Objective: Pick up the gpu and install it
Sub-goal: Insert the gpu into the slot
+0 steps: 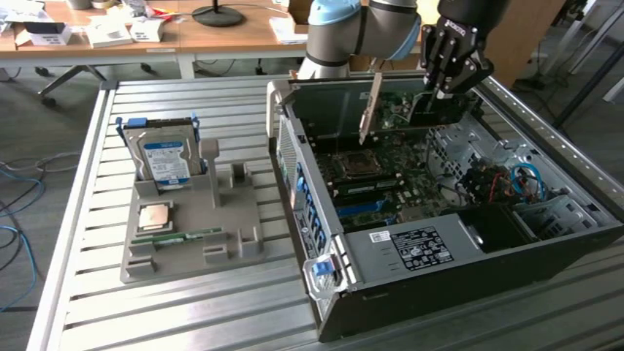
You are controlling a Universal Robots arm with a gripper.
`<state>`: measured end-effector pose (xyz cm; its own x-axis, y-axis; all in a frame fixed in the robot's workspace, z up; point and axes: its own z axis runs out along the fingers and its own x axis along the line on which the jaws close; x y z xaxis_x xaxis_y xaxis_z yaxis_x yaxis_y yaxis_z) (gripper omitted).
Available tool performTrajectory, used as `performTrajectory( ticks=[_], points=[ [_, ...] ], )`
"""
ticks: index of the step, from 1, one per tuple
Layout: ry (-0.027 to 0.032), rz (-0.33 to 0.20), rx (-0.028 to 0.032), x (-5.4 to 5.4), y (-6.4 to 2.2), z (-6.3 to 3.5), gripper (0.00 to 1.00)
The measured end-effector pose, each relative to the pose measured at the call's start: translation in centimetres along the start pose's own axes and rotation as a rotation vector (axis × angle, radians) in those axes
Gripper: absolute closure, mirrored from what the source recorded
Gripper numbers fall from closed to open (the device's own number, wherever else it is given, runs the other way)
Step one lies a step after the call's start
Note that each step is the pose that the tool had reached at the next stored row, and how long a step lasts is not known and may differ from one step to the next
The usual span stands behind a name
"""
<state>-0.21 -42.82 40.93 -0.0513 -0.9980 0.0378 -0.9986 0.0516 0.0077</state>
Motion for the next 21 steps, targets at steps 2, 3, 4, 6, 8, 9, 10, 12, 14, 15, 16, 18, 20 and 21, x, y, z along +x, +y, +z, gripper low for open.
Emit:
performTrajectory(
  ticks=[2,3,4,6,8,9,10,12,14,15,16,18,20,21],
  points=[
    [0.0001,-0.001,0.0,0.0,0.3,0.01,0.74],
    [-0.0001,-0.001,0.0002,0.0,0.41,0.05,0.74],
    [-0.0001,-0.001,0.0003,0.0,0.51,0.12,0.74],
    [0.0,-0.001,0.0005,0.0,0.67,0.32,0.74],
    [0.0001,-0.001,0.0005,0.0,0.74,0.52,0.74],
    [0.0,-0.001,0.0006,0.0,0.77,0.61,0.74],
    [0.0,-0.002,0.0006,0.0,0.79,0.71,0.74],
    [-0.0001,-0.002,0.0006,0.0,0.84,0.92,0.74],
    [0.0,-0.002,0.0006,0.0,0.88,1.11,0.74],
    [0.0001,-0.002,0.0005,0.0,0.91,1.2,0.74],
    [0.0001,-0.002,0.0006,0.0,0.94,1.29,0.74],
    [0.0,-0.002,0.0005,0.0,1.0,1.49,0.74],
    [0.0,-0.002,0.0006,0.0,1.07,1.7,0.74],
    [-0.0001,-0.002,0.0006,0.0,1.11,1.8,0.74]
  ],
)
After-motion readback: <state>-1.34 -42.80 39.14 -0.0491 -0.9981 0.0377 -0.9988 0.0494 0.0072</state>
